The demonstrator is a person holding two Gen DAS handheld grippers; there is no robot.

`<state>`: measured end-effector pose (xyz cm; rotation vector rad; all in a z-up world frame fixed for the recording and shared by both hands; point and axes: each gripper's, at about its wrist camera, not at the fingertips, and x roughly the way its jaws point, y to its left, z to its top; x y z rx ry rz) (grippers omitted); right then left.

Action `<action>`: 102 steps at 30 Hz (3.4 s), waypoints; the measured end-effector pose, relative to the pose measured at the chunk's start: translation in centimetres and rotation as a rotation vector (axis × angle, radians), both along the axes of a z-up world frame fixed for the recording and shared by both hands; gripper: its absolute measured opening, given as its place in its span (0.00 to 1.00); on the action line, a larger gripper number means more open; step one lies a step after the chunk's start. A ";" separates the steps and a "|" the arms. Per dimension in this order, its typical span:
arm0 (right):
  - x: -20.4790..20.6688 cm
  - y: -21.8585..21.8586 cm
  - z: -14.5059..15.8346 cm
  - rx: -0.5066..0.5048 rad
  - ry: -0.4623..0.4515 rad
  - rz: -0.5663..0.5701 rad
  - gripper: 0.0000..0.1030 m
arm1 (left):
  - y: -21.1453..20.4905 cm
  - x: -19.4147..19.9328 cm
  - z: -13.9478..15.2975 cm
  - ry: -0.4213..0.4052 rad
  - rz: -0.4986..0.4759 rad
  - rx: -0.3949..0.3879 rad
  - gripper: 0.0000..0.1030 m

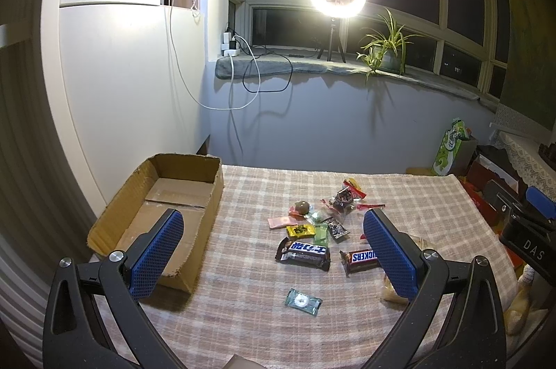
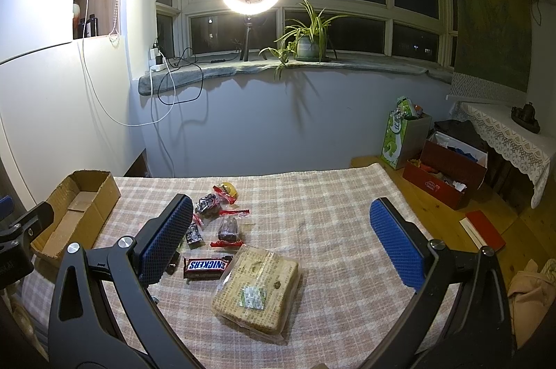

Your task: Organize snacks

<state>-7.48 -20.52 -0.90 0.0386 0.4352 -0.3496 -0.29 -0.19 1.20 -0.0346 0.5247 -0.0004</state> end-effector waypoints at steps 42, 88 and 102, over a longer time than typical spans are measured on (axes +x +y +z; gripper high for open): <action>3.0 -8.6 -10.0 0.357 0.294 0.123 0.80 | -3.4 6.1 -9.0 0.362 -0.360 -0.288 0.53; 6.8 -10.4 -16.4 0.820 0.527 0.260 0.64 | -12.8 9.3 -14.2 0.649 -0.686 -0.257 0.46; 6.2 -9.5 -16.4 0.838 0.520 0.275 0.49 | -13.3 7.8 -13.8 0.602 -0.693 -0.196 0.46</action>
